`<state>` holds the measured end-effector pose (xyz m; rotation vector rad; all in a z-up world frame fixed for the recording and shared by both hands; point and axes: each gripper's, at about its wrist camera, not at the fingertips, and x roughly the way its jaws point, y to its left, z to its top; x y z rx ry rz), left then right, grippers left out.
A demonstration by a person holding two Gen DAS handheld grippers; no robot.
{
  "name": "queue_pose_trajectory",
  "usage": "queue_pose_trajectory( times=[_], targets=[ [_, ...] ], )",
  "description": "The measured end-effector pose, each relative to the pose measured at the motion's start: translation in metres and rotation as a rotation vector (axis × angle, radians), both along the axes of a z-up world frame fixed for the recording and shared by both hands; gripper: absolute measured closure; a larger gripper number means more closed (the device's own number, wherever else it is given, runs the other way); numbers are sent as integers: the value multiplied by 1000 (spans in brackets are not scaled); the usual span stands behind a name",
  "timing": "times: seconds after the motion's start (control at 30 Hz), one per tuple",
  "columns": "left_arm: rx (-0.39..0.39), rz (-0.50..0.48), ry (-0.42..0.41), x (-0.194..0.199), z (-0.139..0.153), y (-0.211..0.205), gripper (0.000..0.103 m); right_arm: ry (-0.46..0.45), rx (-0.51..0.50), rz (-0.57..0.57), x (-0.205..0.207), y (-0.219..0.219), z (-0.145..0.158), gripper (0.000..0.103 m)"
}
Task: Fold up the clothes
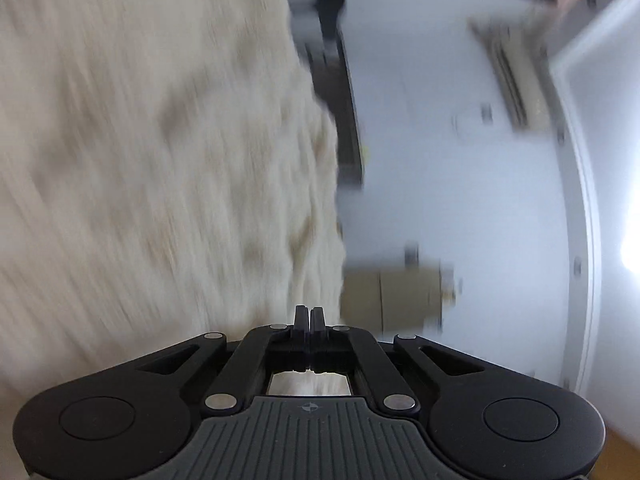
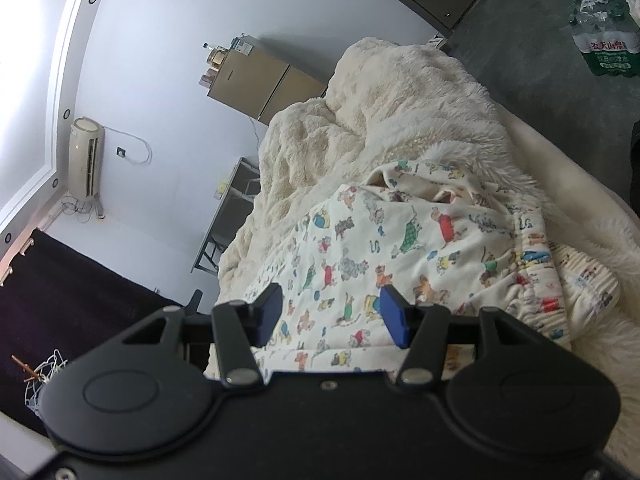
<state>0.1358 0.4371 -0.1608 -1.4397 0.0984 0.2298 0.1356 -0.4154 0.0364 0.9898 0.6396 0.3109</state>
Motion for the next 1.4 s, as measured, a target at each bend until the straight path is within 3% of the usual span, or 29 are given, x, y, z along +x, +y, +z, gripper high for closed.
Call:
queue_pose_trajectory(
  times=[0.07,0.13,0.23,0.27,0.4,0.5,0.6,0.63,0.93,1.07,1.17,1.3,1.4],
  targets=[
    [44,-49,70,1,7,4,103,0,-2,0,1,0,0,50],
    [25,-174,116,26,7,-15,100,1,-4,-1,1,0,0,50],
    [-5,-346,124,67,9,-47,44,5,-5,-4,1,0,-1,50],
    [3,-402,134,85,9,-61,44,6,-5,-6,1,0,-1,50],
    [81,-425,264,107,3,-74,49,2,-4,-11,-2,-2,0,50],
    [95,-400,301,118,-3,-75,65,0,-5,-19,-3,-3,1,50],
    [122,-394,296,112,8,-75,88,3,-7,-21,-3,-5,-1,49],
    [135,-393,292,109,13,-76,103,6,-8,-21,-2,-5,-2,49],
    [250,-390,261,86,63,-81,103,6,-11,-2,0,2,-2,49],
    [329,-343,221,54,80,-72,103,-4,-8,-10,-1,-1,1,49],
    [374,-373,307,41,57,-70,103,-3,-7,-9,0,-2,0,49],
    [287,-390,336,33,18,-66,101,-2,-8,-3,0,-3,0,49],
    [291,-366,350,24,19,-70,75,2,-15,-1,-2,-4,3,49]
  ],
)
